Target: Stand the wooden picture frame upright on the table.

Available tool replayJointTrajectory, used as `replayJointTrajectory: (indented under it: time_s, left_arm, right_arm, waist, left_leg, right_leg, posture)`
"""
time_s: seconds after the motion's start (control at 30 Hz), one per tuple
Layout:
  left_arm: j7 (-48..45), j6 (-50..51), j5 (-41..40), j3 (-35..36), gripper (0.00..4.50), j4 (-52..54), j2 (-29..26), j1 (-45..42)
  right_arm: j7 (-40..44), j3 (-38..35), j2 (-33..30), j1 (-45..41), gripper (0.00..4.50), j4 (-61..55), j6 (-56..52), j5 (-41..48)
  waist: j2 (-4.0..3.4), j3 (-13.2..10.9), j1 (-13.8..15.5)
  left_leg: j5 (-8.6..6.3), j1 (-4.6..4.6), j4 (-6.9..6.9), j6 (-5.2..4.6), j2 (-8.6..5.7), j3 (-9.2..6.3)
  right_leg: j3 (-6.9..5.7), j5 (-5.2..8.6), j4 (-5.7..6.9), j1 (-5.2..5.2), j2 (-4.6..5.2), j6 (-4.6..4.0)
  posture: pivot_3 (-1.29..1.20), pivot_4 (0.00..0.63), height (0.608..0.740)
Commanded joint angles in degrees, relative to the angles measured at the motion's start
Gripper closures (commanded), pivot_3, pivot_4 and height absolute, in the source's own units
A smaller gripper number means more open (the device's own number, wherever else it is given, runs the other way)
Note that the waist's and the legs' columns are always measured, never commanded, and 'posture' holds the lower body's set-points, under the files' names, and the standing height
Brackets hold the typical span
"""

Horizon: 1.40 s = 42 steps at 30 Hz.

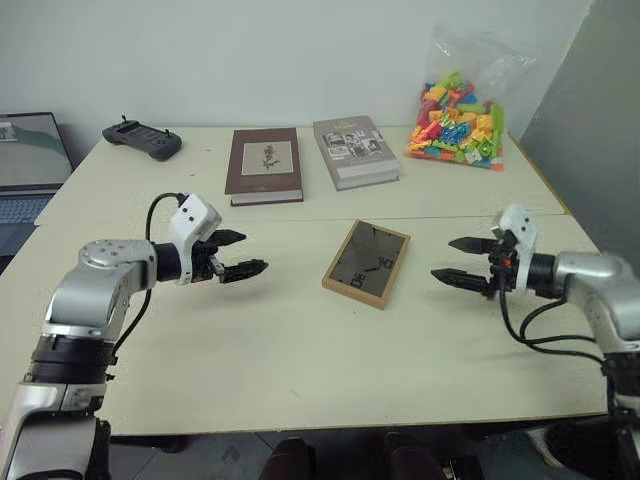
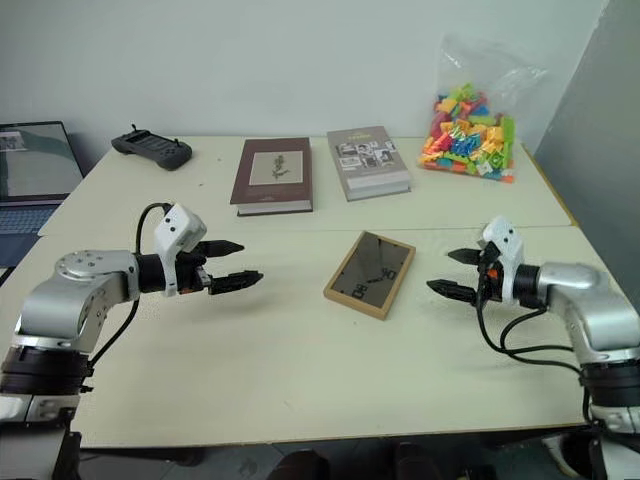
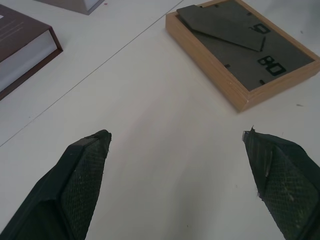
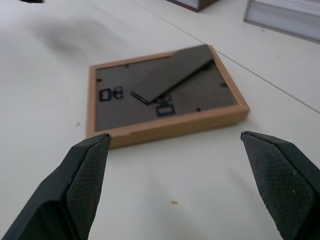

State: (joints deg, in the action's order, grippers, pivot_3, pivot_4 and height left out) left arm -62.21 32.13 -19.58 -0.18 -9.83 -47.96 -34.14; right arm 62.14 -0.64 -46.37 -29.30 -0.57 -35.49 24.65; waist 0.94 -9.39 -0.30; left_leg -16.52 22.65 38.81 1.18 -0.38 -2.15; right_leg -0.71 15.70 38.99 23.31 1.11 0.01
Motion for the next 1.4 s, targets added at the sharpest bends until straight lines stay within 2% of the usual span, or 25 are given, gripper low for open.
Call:
replayJointTrajectory:
  time_s: [0.03, 0.3, 0.37, 0.4, 0.47, 0.53, 0.57, 0.6, 0.63, 0.7, 0.97, 1.1, 1.27, 1.4]
  left_arm:
    - [-2.3, -4.2, 2.5, -1.7, 0.0, -2.6, -0.4, -3.3]
    - [-1.4, -7.2, 5.4, -3.6, 0.0, -8.8, 3.9, -7.8]
    - [-0.3, -9.3, 7.3, -4.7, 0.0, -11.1, 5.6, -8.5]
    - [0.2, -10.1, 8.1, -5.0, 0.34, -12.0, 6.2, -8.8]
    - [1.6, -11.1, 8.6, -5.1, 0.54, -14.4, 8.7, -10.1]
    - [2.6, -12.5, 9.5, -5.9, 0.93, -16.2, 11.2, -11.0]
    - [2.6, -13.2, 9.9, -6.1, 1.24, -17.0, 11.8, -11.3]
    - [2.8, -14.1, 10.4, -6.6, 1.34, -17.8, 13.0, -11.4]
    - [3.1, -15.0, 10.9, -7.0, 1.71, -18.8, 14.1, -11.5]
    - [3.8, -16.1, 11.6, -7.4, 2.09, -20.8, 16.3, -11.6]
    - [4.5, -18.8, 14.3, -9.7, 3.85, -21.4, 20.8, -9.8]
    - [4.3, -16.8, 15.4, -11.8, 4.46, -18.1, 23.0, -8.0]
    - [1.9, -12.4, 15.4, -14.4, 4.46, -8.0, 22.1, -2.6]
    - [0.3, -5.9, 13.3, -13.8, 4.46, 2.7, 19.1, 1.5]
  right_arm:
    - [1.6, 0.6, -0.4, -2.9, 0.08, 2.0, -0.1, -0.1]
    - [-3.4, 2.7, 2.6, -6.1, 0.08, 8.1, 4.2, -6.0]
    - [-5.6, 3.3, 4.6, -8.1, 0.44, 10.9, 3.5, -7.2]
    - [-6.0, 3.4, 5.3, -8.7, 0.59, 11.7, 3.5, -7.6]
    - [-7.1, 5.3, 6.7, -10.0, 1.01, 14.0, 5.0, -10.0]
    - [-8.0, 7.3, 8.4, -11.1, 1.39, 15.8, 6.0, -12.3]
    - [-8.3, 7.8, 9.0, -11.6, 1.73, 16.5, 6.2, -12.9]
    - [-9.3, 8.5, 10.2, -12.4, 1.85, 18.3, 7.0, -14.2]
    - [-10.0, 9.4, 11.3, -13.0, 2.27, 20.1, 8.0, -15.4]
    - [-12.0, 10.3, 13.3, -14.3, 2.69, 23.6, 9.5, -17.5]
    - [-15.2, 11.6, 19.2, -17.6, 4.5, 32.2, 14.2, -21.7]
    - [-15.7, 11.8, 22.1, -18.9, 4.5, 34.6, 16.2, -22.7]
    - [-13.1, 11.9, 25.5, -18.2, 4.5, 31.5, 15.4, -21.3]
    - [-10.3, 12.9, 25.4, -14.8, 4.5, 24.6, 12.6, -20.8]
  waist:
    - [0.0, 0.0, 0.0]
    - [0.0, 0.0, 0.1]
    - [0.0, 0.0, 0.1]
    - [0.0, 0.0, 0.1]
    - [0.0, 0.0, 0.1]
    - [0.0, 0.0, 0.1]
    - [0.0, 0.0, 0.0]
    - [0.0, 0.0, 0.0]
    - [0.01, 0.0, 0.0]
    - [0.01, 0.0, 0.0]
    - [0.01, 0.0, -0.2]
    - [0.0, 0.0, -0.4]
    - [0.0, 0.0, -1.4]
    - [-0.02, 0.0, -1.4]
  left_leg:
    - [0.0, 0.01, 0.0, 0.0, 0.0, 0.0]
    - [0.0, 0.09, 0.05, 0.0, -0.01, 0.02]
    - [0.0, 0.1, 0.07, 0.0, -0.02, 0.04]
    - [0.0, 0.1, 0.07, 0.0, -0.01, 0.06]
    - [0.01, 0.1, 0.07, 0.01, -0.01, 0.07]
    - [0.01, 0.13, 0.08, 0.02, -0.01, 0.08]
    - [0.01, 0.15, 0.1, 0.02, -0.01, 0.1]
    - [0.01, 0.16, 0.1, 0.02, -0.01, 0.11]
    - [0.01, 0.17, 0.1, 0.02, -0.01, 0.11]
    - [0.02, 0.18, 0.11, 0.03, -0.01, 0.13]
    - [0.05, 0.18, 0.11, 0.08, 0.01, 0.22]
    - [0.05, 0.17, 0.11, 0.08, 0.02, 0.26]
    - [0.14, 0.18, 0.1, 0.25, 0.04, 0.26]
    - [0.14, 0.18, 0.09, 0.24, 0.05, 0.23]
  right_leg:
    - [0.0, 0.0, 0.0, 0.0, 0.0, 0.0]
    - [0.02, 0.0, 0.02, 0.06, 0.04, 0.0]
    - [0.02, 0.0, 0.03, 0.08, 0.04, 0.0]
    - [0.04, -0.01, 0.04, 0.09, 0.04, 0.0]
    - [0.05, -0.01, 0.06, 0.11, 0.04, 0.0]
    - [0.05, -0.01, 0.07, 0.15, 0.04, 0.0]
    - [0.06, -0.01, 0.07, 0.17, 0.04, 0.0]
    - [0.07, -0.01, 0.07, 0.17, 0.04, 0.0]
    - [0.07, -0.01, 0.08, 0.19, 0.04, 0.0]
    - [0.08, -0.01, 0.09, 0.2, 0.04, 0.0]
    - [0.13, -0.01, 0.09, 0.24, 0.06, -0.01]
    - [0.15, -0.01, 0.1, 0.25, 0.06, -0.01]
    - [0.2, -0.01, 0.1, 0.25, 0.06, -0.01]
    - [0.21, -0.01, 0.1, 0.25, 0.05, -0.01]
  posture:
    - [0.0, 0.15, 0.74]
    - [0.0, 0.15, 0.74]
    - [0.0, 0.15, 0.74]
    - [0.0, 0.15, 0.74]
    - [0.0, 0.15, 0.74]
    - [0.0, 0.15, 0.74]
    - [0.0, 0.15, 0.74]
    - [0.0, 0.15, 0.74]
    - [0.0, 0.15, 0.74]
    - [0.0, 0.15, 0.74]
    - [0.0, 0.15, 0.74]
    - [0.0, 0.15, 0.74]
    - [0.0, 0.15, 0.74]
    - [0.0, 0.15, 0.74]
